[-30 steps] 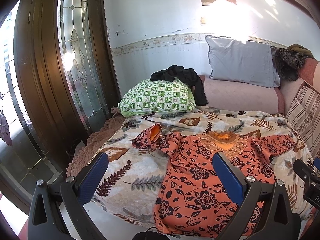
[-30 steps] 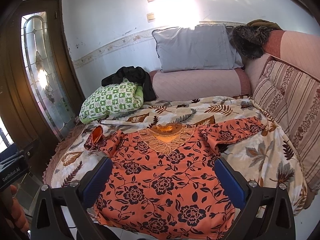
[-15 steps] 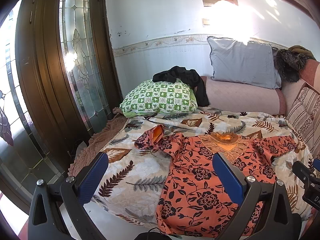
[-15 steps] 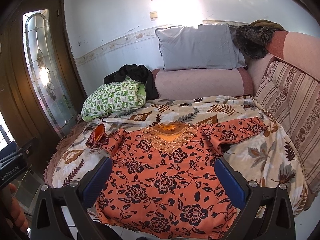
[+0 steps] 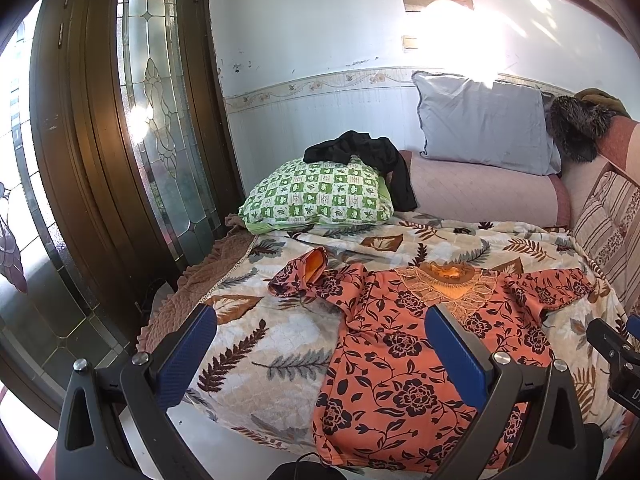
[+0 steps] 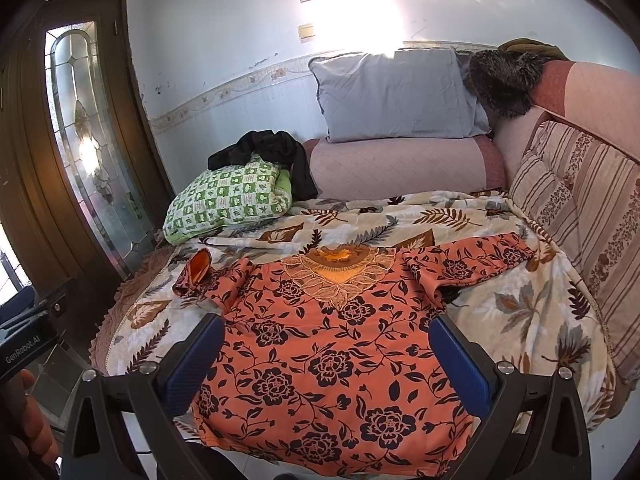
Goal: Fold small clothes
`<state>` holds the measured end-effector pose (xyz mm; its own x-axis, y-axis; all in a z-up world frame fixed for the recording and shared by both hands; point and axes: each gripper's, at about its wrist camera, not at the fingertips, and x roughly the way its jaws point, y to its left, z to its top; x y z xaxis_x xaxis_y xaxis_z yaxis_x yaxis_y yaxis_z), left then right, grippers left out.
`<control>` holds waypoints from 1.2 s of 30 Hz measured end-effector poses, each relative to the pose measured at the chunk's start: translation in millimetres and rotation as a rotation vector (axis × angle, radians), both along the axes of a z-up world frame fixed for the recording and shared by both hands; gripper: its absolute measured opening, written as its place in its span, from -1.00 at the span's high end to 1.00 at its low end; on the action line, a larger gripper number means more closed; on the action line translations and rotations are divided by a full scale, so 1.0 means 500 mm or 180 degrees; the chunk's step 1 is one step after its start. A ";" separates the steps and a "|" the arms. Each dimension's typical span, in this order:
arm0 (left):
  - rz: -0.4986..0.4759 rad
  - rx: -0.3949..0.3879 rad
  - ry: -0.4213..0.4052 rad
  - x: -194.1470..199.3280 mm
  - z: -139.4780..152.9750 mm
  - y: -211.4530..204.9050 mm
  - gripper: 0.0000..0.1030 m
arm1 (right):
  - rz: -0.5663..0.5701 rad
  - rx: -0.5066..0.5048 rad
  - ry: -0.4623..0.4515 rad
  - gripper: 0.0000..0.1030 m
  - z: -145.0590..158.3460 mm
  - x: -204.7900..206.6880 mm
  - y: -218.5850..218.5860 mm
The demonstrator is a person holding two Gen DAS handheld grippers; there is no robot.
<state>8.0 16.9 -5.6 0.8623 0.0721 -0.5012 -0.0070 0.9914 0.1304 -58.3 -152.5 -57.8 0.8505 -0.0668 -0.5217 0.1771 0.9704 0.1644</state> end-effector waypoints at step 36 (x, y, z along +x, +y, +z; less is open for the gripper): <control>-0.0137 -0.0220 0.0909 0.402 -0.277 -0.157 -1.00 | -0.0383 0.1257 0.0137 -1.00 -0.219 0.251 -0.503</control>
<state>208.8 -61.8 -144.0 0.6871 -0.0044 -0.7265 0.0626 0.9966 0.0532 67.1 -404.0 -167.5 0.8256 0.0480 -0.5621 0.3003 0.8061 0.5099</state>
